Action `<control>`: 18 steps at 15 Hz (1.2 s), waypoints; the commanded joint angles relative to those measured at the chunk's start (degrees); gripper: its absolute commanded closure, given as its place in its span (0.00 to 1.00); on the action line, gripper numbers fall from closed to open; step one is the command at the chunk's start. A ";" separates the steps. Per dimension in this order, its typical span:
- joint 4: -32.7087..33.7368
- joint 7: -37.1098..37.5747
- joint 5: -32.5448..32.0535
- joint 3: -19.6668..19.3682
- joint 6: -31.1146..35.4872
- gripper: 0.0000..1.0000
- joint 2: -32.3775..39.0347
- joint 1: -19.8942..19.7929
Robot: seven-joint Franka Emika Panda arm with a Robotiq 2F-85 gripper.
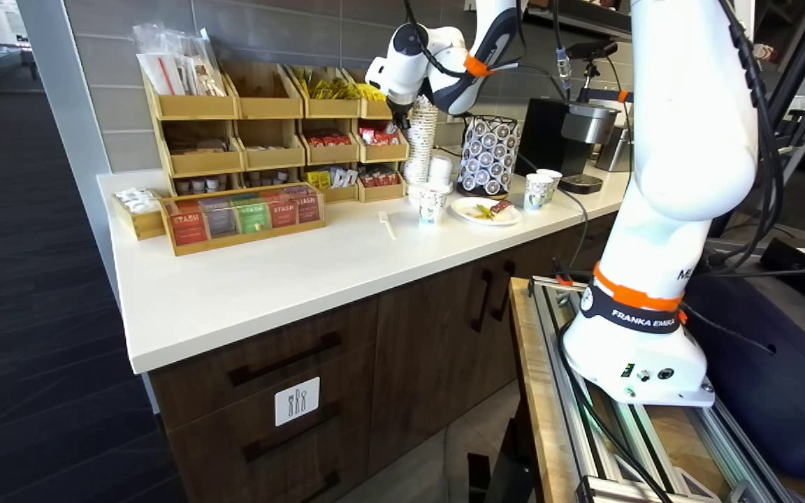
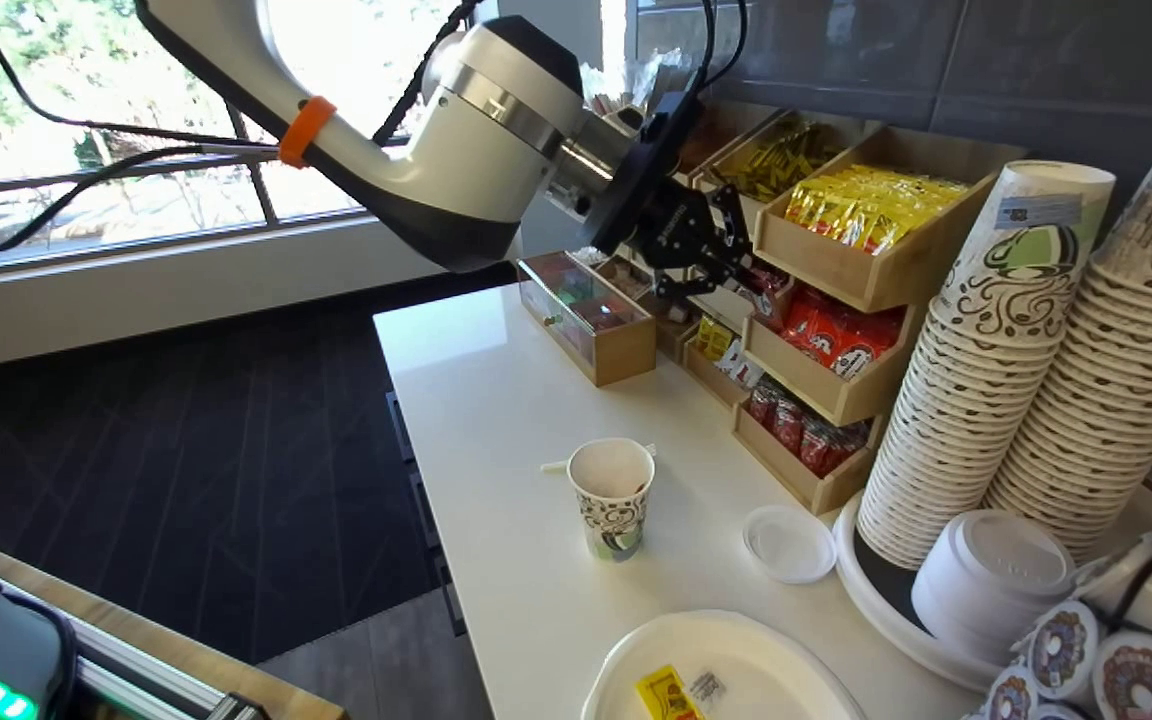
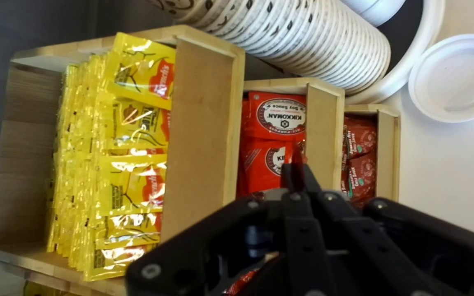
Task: Pick up the red sachet on the white plate and put it in the middle rack of the far right snack rack
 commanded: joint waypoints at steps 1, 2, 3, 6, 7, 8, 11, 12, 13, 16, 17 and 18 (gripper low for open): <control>4.36 4.26 -2.69 -0.39 -1.04 1.00 4.21 0.46; 5.05 4.44 -2.60 -0.41 -1.39 1.00 5.00 0.47; 6.05 4.85 -2.52 -0.44 -1.59 1.00 6.04 0.37; 8.36 5.58 -1.99 -0.45 -2.14 1.00 8.64 0.18; 9.22 6.31 -2.28 -0.54 -2.04 1.00 9.41 0.17; 9.77 6.48 -1.98 -0.52 -2.13 1.00 10.07 0.16; 11.90 7.64 -2.04 -0.88 -2.71 1.00 12.08 0.24; 12.45 7.75 -1.72 -0.91 -2.93 1.00 12.69 0.18; 12.96 7.86 -1.62 -0.96 -3.11 1.00 13.15 0.16; 14.11 7.67 -0.88 -0.90 -4.16 1.00 14.54 -0.02; 14.42 7.69 -0.81 -0.91 -4.65 1.00 14.95 0.01; 14.57 7.62 -0.68 -0.87 -5.08 1.00 15.23 0.01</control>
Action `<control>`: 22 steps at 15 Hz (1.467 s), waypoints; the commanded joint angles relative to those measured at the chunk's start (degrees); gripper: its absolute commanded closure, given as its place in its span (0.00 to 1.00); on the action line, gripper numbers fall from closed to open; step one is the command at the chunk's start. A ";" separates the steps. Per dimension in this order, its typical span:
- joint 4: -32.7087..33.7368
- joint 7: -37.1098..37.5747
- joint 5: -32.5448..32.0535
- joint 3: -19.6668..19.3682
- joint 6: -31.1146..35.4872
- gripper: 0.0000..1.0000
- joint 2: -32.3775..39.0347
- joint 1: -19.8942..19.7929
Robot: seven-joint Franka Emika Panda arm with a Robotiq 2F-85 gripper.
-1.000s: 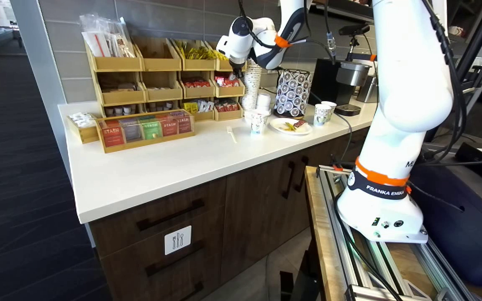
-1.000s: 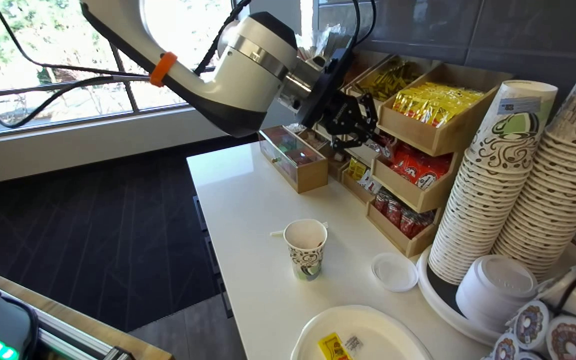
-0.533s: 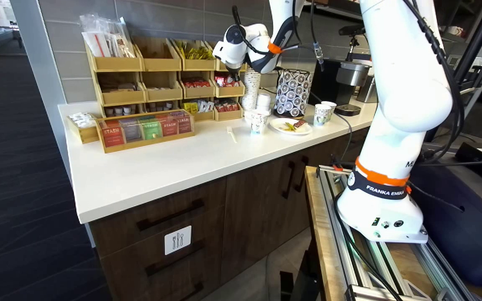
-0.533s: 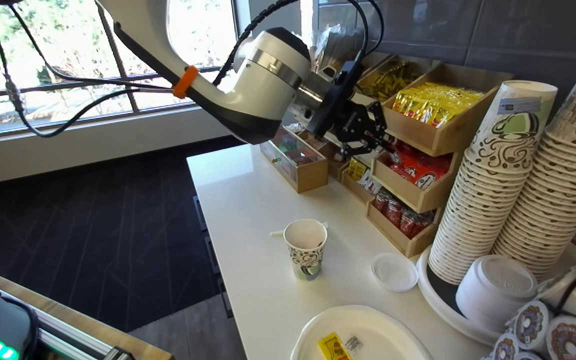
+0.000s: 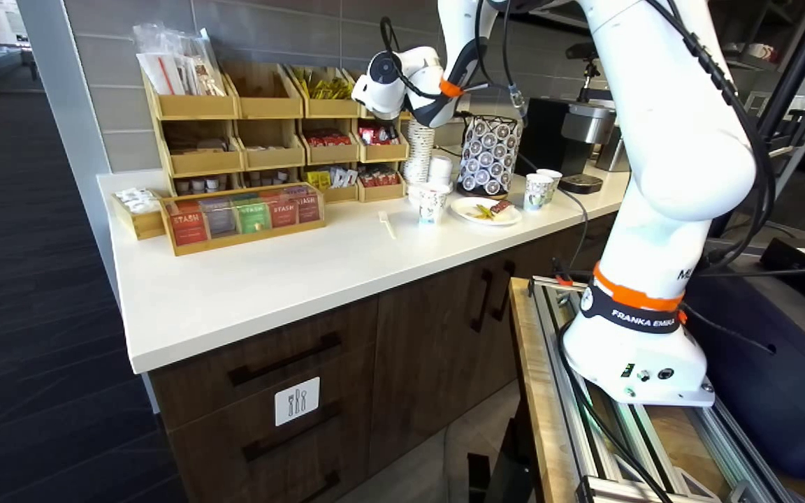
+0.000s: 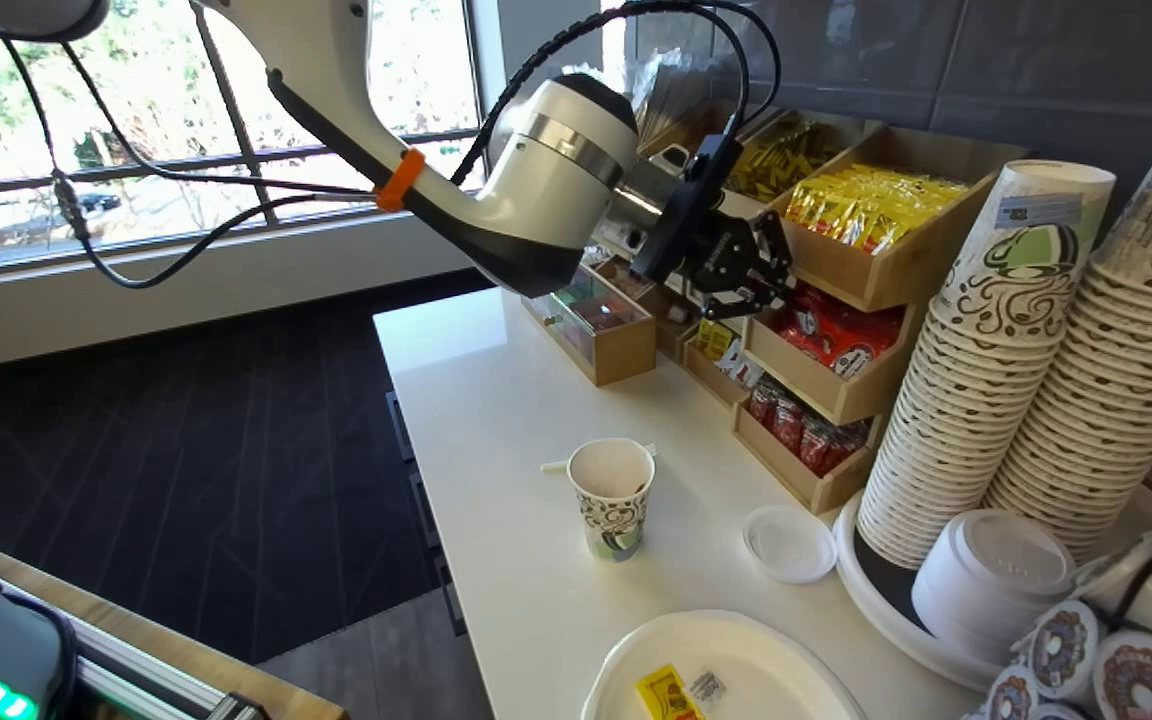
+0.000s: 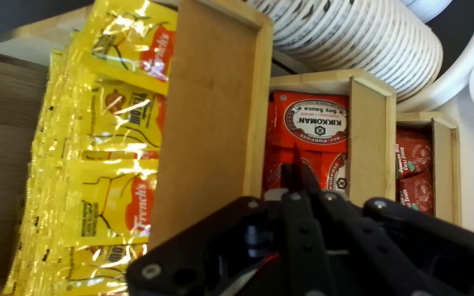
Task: Pick up the red sachet on the white plate and put it in the middle rack of the far right snack rack
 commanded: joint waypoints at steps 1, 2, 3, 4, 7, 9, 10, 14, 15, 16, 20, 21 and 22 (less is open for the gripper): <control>2.09 1.30 -0.27 -0.26 -1.64 1.00 2.47 0.04; 2.29 1.38 -0.36 -0.25 -1.78 1.00 2.70 0.05; 2.33 1.30 -0.27 -0.18 -2.00 1.00 2.83 0.03; 2.28 0.93 0.01 -0.08 -2.34 1.00 2.98 -0.02; 2.50 0.70 0.07 0.05 -2.77 1.00 3.79 -0.13; 2.75 -0.34 1.02 0.34 -3.21 1.00 4.60 -0.47; 3.32 -0.99 0.02 3.55 -4.01 1.00 4.41 -3.08; 4.65 0.04 -0.39 1.08 -1.96 1.00 6.40 -1.41; 4.70 0.25 -0.47 1.07 -1.92 1.00 6.49 -1.32; 4.60 -0.02 -0.30 1.12 -1.91 0.74 6.46 -1.33; 4.08 -0.26 -0.27 1.11 -1.77 0.55 5.70 -1.09; 3.85 -0.24 -0.19 1.11 -1.77 0.53 5.42 -0.98; 3.48 -0.21 -0.36 1.04 -1.59 0.52 4.95 -0.85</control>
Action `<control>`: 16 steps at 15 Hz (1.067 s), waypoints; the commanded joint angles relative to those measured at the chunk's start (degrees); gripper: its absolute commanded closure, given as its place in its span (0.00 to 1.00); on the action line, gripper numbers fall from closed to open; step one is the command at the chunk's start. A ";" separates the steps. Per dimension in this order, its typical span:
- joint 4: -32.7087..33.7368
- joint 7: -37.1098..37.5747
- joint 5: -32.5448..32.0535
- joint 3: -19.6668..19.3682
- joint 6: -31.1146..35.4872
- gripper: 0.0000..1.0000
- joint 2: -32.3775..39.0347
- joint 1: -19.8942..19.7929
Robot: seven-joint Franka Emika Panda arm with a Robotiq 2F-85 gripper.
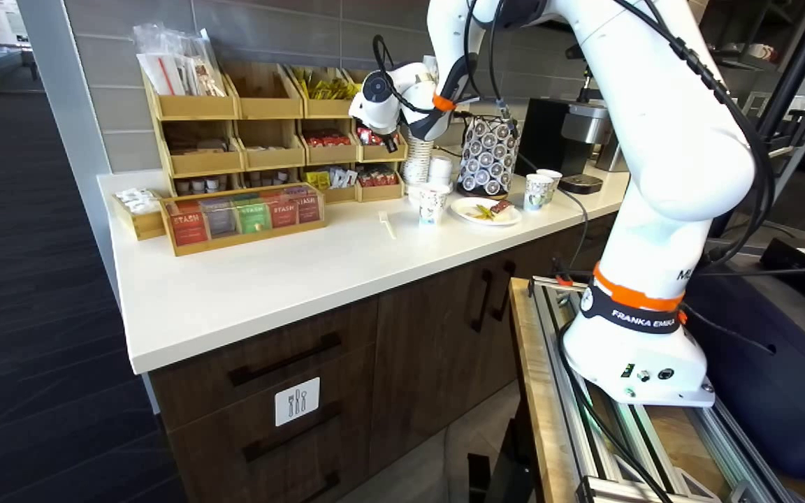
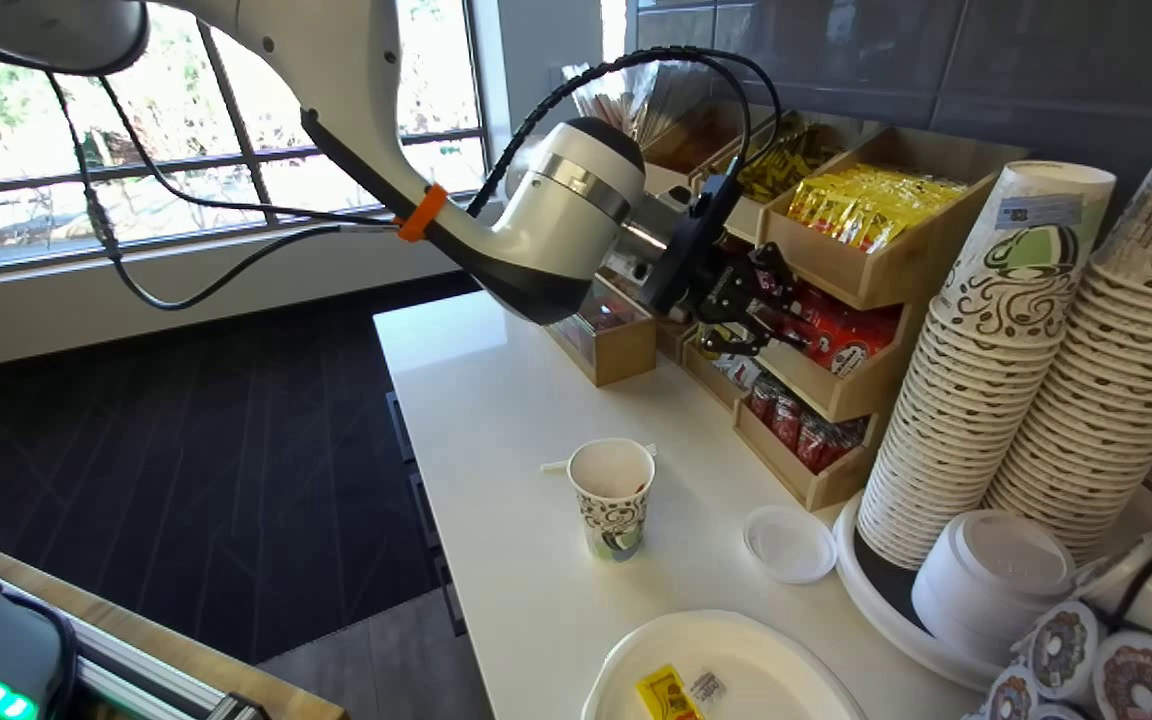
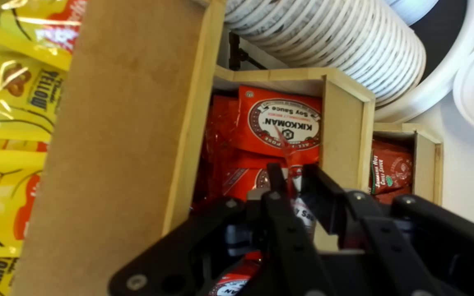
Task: Pick up the red sachet on the white plate and put it in the middle rack of the far right snack rack
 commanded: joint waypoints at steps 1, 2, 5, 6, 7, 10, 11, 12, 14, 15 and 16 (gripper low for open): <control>0.65 -0.16 -0.26 0.03 1.05 0.48 -0.20 -0.26; 0.39 0.09 -0.48 -0.01 1.36 0.44 -0.71 -0.08; 0.39 0.92 -0.89 -0.15 1.90 0.40 -1.22 0.03; 0.47 1.10 -1.01 -0.20 2.09 0.39 -1.27 0.01; 0.54 1.19 -1.12 -0.25 2.24 0.39 -1.28 -0.03; 1.26 2.65 -2.39 -0.75 2.61 0.82 -0.88 0.21; 1.09 2.59 -2.27 -0.70 2.58 0.90 -0.94 0.19; 1.47 3.62 -2.94 -0.96 2.77 0.81 -0.81 0.35; 1.39 5.00 -3.68 -1.18 2.95 0.79 -0.91 0.51; 1.34 6.03 -4.42 -1.36 3.09 0.76 -0.92 0.59; 1.21 6.72 -5.00 -1.40 3.17 0.75 -1.02 0.57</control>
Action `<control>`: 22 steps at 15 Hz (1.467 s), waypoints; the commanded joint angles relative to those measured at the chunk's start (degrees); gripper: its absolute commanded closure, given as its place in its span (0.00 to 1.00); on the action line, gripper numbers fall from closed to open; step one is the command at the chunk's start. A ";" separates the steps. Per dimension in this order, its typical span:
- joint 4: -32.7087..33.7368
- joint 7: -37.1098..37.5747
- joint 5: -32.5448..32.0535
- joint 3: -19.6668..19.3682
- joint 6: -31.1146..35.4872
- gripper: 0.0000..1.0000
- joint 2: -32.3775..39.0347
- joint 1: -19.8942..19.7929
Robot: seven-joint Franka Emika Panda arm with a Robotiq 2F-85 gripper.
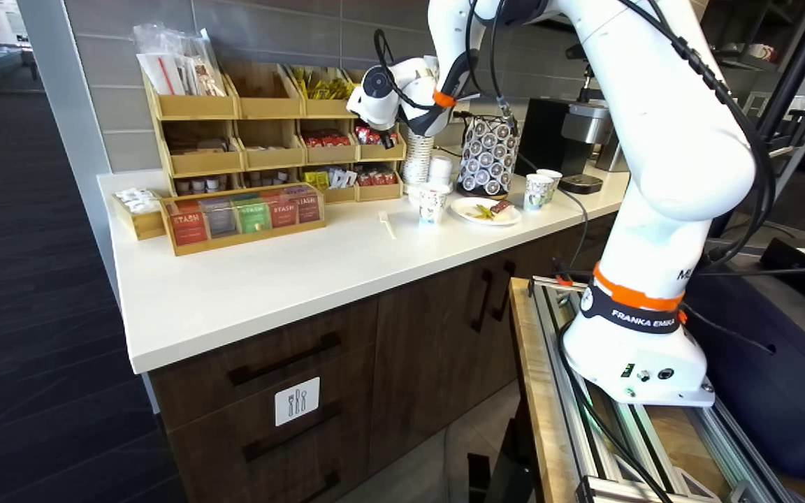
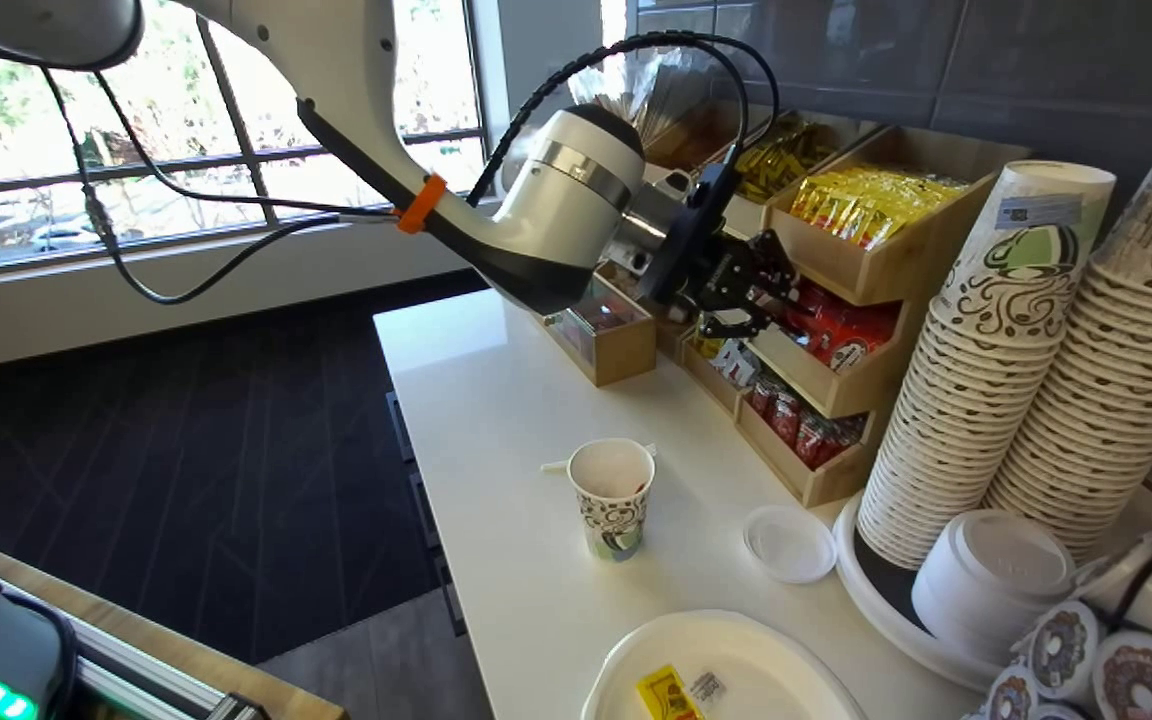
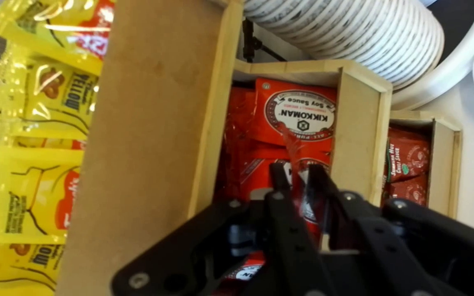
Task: Pick up the red sachet on the white plate and put it in the middle rack of the far right snack rack
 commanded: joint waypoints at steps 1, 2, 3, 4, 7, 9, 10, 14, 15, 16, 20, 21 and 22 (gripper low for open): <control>0.43 4.58 -4.14 -1.19 1.67 0.76 -0.63 0.25; 0.14 5.41 -5.02 -1.32 1.85 0.76 -0.93 0.25; -0.05 6.33 -5.91 -1.42 2.15 0.78 -1.21 0.24; -0.19 7.92 -7.42 -1.67 2.65 0.78 -1.59 0.28; -1.47 11.00 -10.17 -2.09 4.44 0.80 -3.26 0.18; -2.70 11.53 -11.12 -2.31 5.37 0.83 -4.46 0.00; -2.76 12.25 -11.89 -2.60 5.53 0.83 -4.85 0.03; -5.51 10.41 -11.42 -3.14 6.50 0.81 -7.01 -0.11; -5.91 10.04 -11.27 -3.26 6.65 0.82 -7.55 -0.12; -6.67 8.95 -10.60 -3.37 6.80 0.82 -8.14 -0.21; -14.49 -4.75 -3.88 0.72 5.55 0.92 -12.91 -4.20; -17.03 -8.14 -1.93 1.13 5.37 0.92 -14.03 -4.66; -19.65 -11.94 -0.02 1.70 5.61 0.99 -15.39 -5.47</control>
